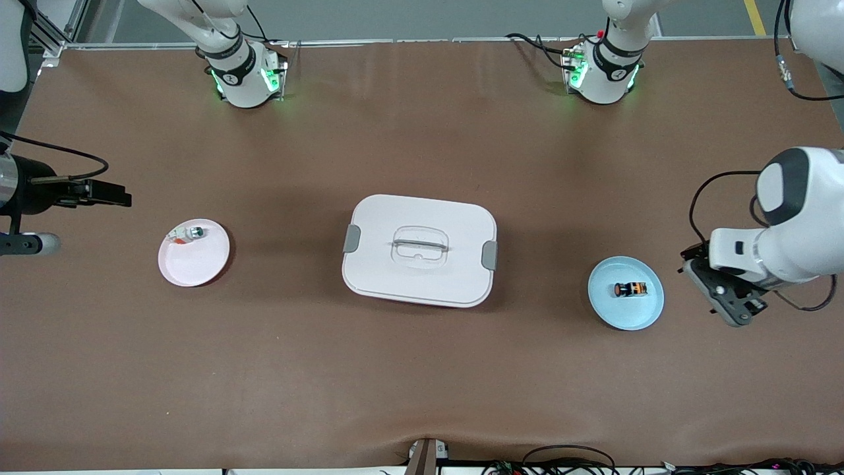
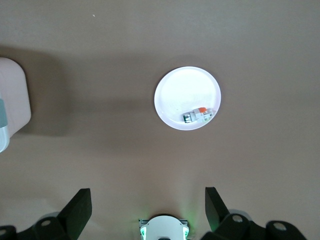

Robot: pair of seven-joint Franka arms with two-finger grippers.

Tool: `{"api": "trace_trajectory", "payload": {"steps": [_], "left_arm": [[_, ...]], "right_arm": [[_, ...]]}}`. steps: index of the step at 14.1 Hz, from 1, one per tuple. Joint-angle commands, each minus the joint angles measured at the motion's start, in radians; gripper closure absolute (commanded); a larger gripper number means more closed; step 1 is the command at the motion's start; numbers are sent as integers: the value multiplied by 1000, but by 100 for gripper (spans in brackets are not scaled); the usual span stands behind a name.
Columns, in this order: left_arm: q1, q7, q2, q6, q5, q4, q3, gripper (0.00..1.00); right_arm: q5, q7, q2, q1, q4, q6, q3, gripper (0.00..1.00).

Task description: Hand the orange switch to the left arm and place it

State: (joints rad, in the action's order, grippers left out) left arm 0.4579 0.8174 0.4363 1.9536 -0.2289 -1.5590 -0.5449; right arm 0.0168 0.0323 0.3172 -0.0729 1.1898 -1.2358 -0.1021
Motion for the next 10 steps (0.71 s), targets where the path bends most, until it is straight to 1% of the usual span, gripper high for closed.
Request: {"api": "trace_trajectory", "payload": {"steps": [1,3,6,9,10], "left_arm": [[-1,-207,-102,-74,46,7,-10,0],[2,-378,-132,-137,46,11,-38,0],[1,-605,-215,-202,46,10,-43,0],[1,-918,-257,-254,46,11,-104,0],[1,-990,-264,-277,46,11,-112,0]], "right_arm": [[-8,-5,-49,68,39,-8,91,0],[-8,-5,-59,70,40,-13,104,0],[-9,-6,-92,85,40,-14,108,0],[-9,-6,-113,79,59,-25,108,0],[-9,-6,-131,77,92,-45,108,0]]}}
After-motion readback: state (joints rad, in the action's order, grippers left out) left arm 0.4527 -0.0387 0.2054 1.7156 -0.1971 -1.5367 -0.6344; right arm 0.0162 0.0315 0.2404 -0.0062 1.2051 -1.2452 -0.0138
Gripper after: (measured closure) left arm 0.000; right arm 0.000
